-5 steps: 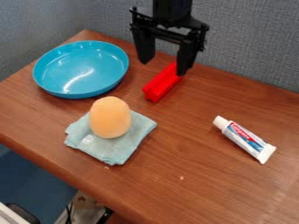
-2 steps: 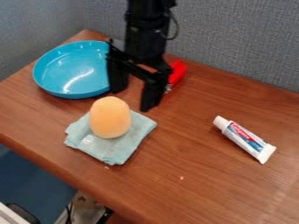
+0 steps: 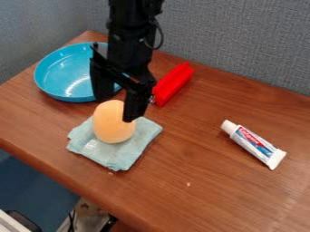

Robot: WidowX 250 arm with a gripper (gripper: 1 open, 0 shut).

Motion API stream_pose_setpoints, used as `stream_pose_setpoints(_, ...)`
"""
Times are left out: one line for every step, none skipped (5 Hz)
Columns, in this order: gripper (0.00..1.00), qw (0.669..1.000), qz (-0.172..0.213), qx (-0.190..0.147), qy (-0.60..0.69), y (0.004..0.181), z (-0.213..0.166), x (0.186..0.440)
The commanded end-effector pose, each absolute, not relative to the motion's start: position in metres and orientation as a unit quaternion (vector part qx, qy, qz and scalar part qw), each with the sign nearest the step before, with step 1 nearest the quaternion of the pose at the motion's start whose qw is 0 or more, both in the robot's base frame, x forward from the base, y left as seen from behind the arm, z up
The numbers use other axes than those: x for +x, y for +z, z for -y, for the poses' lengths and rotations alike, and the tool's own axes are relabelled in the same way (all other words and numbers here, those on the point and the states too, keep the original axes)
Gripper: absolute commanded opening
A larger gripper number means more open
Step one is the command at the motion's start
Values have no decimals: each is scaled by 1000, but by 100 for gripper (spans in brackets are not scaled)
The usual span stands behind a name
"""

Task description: Put the toothpaste on the blue plate

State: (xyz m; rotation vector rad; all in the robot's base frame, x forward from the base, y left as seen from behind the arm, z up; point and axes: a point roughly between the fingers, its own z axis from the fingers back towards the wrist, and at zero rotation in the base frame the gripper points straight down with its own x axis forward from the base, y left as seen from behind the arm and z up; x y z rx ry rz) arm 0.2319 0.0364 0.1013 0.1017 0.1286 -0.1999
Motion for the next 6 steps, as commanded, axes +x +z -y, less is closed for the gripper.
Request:
stream_pose_setpoints(100,992,-45,68,-93,104,-45,231)
stream_pose_setpoints(100,992,-45,69,-96,99,-45,230)
stream_pose_setpoints(100,992,-42,72,-97,94,-45,230)
stream_pose_setpoints(100,992,-40,77,-96,91,-45,230)
stream_pose_setpoints(100,992,-38,82,-93,90,-44,229)
stream_pose_setpoints(100,991,-35,86,-94,89,-43,229)
